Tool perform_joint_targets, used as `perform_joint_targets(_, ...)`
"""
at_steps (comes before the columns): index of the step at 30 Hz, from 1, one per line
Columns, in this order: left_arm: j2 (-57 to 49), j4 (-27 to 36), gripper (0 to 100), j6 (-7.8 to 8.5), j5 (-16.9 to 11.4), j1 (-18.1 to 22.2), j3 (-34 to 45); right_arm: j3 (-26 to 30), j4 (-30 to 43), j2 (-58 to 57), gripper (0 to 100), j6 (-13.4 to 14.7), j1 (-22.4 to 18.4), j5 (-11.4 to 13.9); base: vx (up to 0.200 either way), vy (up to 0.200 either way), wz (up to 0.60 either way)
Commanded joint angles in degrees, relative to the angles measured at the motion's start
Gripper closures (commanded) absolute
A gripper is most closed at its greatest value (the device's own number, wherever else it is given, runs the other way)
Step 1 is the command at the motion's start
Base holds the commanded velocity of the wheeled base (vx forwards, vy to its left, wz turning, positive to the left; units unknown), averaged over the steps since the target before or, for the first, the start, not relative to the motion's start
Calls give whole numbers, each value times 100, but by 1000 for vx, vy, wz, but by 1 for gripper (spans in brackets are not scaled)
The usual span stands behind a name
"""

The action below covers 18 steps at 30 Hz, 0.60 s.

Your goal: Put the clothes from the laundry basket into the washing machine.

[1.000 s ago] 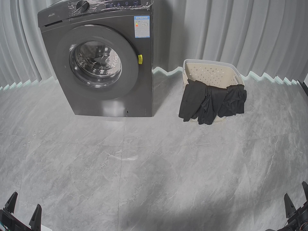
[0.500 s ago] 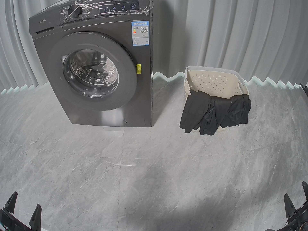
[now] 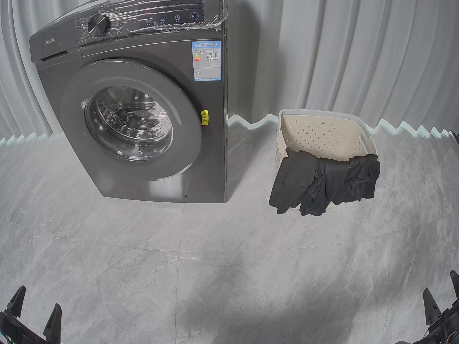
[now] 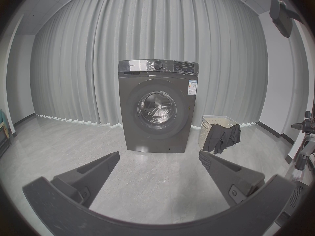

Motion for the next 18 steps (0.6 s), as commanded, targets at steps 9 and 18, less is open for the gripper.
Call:
perform_joint_targets(9, -84, 1, 0, -8, -4, 0, 92, 84, -1, -93, 0, -2, 2, 4, 0, -200, 0)
perform_joint_targets(18, -84, 1, 0, 0, 5, 0, 92, 84, -1, -93, 0, -2, 2, 12, 0, -133, 0)
